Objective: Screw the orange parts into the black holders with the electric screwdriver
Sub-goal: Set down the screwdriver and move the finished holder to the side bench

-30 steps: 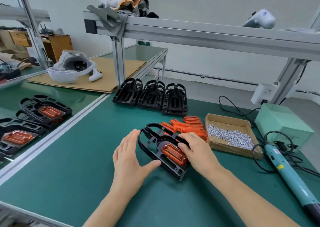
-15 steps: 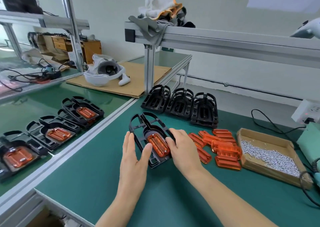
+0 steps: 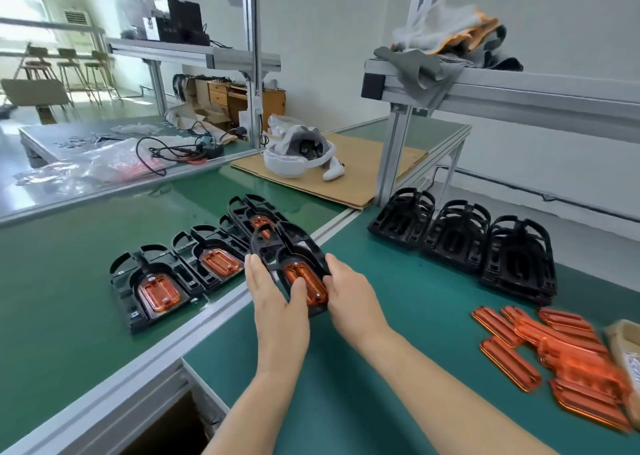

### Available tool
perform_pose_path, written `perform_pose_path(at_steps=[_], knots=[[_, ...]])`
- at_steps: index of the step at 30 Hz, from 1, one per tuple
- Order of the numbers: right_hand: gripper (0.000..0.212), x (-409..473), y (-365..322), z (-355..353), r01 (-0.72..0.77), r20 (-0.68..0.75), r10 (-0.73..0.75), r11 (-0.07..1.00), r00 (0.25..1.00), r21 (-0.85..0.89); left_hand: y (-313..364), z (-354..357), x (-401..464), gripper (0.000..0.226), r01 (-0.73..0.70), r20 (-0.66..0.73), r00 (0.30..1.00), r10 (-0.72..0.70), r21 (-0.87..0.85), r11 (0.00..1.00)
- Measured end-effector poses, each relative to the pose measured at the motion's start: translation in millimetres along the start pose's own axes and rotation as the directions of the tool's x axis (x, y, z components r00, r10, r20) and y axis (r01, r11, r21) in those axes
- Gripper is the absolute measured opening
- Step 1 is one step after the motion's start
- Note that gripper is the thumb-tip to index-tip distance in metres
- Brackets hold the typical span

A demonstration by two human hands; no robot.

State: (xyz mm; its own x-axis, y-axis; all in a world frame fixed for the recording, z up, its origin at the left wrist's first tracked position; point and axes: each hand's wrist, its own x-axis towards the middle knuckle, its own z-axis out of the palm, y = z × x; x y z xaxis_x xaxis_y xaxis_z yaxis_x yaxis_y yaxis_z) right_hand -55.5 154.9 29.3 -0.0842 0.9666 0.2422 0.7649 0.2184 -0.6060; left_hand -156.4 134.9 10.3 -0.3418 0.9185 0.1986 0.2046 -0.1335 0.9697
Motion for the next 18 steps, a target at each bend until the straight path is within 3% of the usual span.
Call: perform_pose_path(at_steps=[7,11,13,18], knots=[[0.015,48,-33,38,0.107,0.083,-0.099,0.99,0.992,-0.089,-15,-28,53,0.073,0.062,-0.171,0.983,-0.067,-0.039,0.997],[0.048,64,-44,61,0.174,0.117,-0.161,0.979,0.98,-0.108,-23,-42,78,0.073,0.096,-0.301,0.947,-0.111,-0.066,0.993],[0.053,69,-46,69,0.191,0.136,-0.171,0.971,0.976,-0.147,-26,-47,89,0.071,0.114,-0.349,0.928,-0.132,-0.072,0.991],[0.04,83,-49,85,0.204,0.125,-0.184,0.963,0.975,-0.176,-35,-48,106,0.07,0.118,-0.375,0.92,-0.115,-0.015,0.993]])
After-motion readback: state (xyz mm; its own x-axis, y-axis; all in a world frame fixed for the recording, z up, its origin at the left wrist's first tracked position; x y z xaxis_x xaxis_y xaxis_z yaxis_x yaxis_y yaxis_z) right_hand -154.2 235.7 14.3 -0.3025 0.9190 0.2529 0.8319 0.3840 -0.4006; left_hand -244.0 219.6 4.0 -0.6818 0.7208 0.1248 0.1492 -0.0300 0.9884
